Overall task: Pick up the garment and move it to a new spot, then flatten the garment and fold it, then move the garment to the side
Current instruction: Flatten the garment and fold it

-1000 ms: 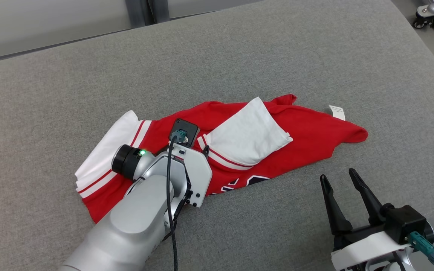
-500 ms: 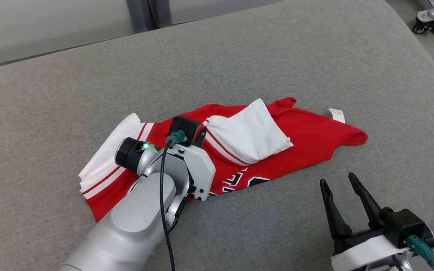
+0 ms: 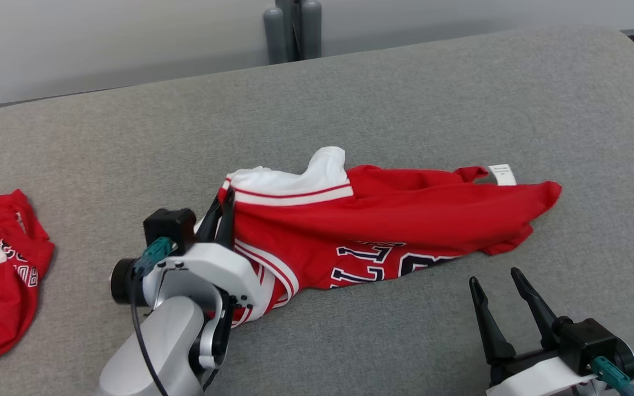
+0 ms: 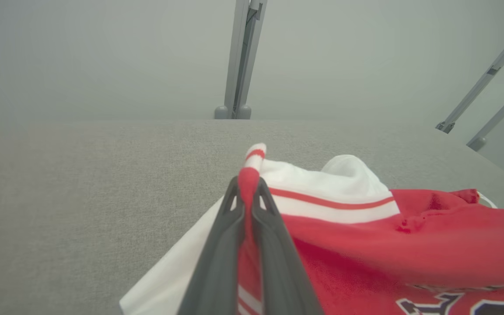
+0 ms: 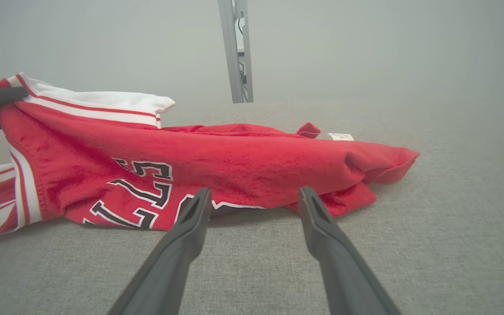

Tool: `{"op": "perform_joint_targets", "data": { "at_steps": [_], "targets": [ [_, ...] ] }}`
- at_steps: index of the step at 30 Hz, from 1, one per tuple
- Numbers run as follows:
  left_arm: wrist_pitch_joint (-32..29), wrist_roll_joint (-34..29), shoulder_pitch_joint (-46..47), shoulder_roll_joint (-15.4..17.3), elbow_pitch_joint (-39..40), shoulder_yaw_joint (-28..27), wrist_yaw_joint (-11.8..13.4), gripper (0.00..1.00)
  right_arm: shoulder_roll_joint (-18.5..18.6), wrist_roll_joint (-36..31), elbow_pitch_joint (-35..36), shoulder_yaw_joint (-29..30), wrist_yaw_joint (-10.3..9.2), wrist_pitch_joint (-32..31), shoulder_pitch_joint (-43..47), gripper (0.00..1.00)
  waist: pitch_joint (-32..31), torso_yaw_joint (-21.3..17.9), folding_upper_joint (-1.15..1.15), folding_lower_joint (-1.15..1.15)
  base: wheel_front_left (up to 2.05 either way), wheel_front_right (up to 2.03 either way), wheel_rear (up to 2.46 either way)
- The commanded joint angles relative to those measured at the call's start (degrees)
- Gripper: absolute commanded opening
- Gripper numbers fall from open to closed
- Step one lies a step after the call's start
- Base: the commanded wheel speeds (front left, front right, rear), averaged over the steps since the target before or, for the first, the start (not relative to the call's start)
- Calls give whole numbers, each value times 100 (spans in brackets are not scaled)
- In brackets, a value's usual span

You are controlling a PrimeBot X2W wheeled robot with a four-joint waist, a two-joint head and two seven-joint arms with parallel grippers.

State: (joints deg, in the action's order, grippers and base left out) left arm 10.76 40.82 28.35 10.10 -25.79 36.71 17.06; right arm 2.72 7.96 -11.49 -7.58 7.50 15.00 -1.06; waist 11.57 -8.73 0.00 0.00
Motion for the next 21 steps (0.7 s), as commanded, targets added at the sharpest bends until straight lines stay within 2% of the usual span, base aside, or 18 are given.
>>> {"op": "perform_joint_targets", "data": {
  "at_steps": [1, 7, 13, 21],
  "targets": [
    [40, 61, -179, 101, 126, -68, 77, 0, 33, -26, 5, 15, -1, 28, 33, 100, -135, 179, 0, 0, 0, 0, 0],
    [14, 203, -1011, 437, 849, -200, 367, 0, 36, -51, -20, 39, -1, 28, 143, 100, -286, 482, 0, 0, 0, 0, 0],
    [-140, 325, -1572, 596, 1399, -122, 440, 2, 36, -78, -45, 72, -1, 28, 184, 100, -363, 706, 0, 0, 0, 0, 0],
    [-290, 288, -1964, 785, 1754, -43, 673, 0, 35, -122, -99, 196, -1, 28, 253, 100, -409, 857, 0, 0, 0, 0, 0]
  ]
}}
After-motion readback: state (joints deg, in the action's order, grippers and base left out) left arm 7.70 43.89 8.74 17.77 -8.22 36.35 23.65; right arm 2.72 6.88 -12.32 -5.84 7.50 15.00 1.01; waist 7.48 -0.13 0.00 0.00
